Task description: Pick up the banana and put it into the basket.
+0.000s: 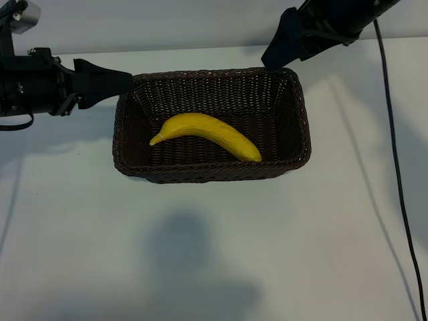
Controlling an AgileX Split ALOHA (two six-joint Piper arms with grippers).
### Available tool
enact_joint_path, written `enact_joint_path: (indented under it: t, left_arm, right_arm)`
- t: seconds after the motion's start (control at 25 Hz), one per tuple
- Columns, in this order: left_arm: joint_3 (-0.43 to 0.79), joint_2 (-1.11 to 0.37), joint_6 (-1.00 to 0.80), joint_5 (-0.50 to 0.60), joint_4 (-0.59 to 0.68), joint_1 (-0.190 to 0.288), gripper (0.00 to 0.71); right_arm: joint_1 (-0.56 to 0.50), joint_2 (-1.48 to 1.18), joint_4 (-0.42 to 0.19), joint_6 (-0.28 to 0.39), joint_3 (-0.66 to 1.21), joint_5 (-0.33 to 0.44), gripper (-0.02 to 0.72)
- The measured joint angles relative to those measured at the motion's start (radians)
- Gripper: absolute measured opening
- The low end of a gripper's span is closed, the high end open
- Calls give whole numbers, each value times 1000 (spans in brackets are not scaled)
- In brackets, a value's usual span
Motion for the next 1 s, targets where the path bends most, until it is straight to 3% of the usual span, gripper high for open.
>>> enact_joint_path:
  t: [1.0]
  left_arm:
    - [0, 0, 9, -54, -34, 0, 586]
  right_arm:
    - [0, -16, -25, 12, -1, 6, 630]
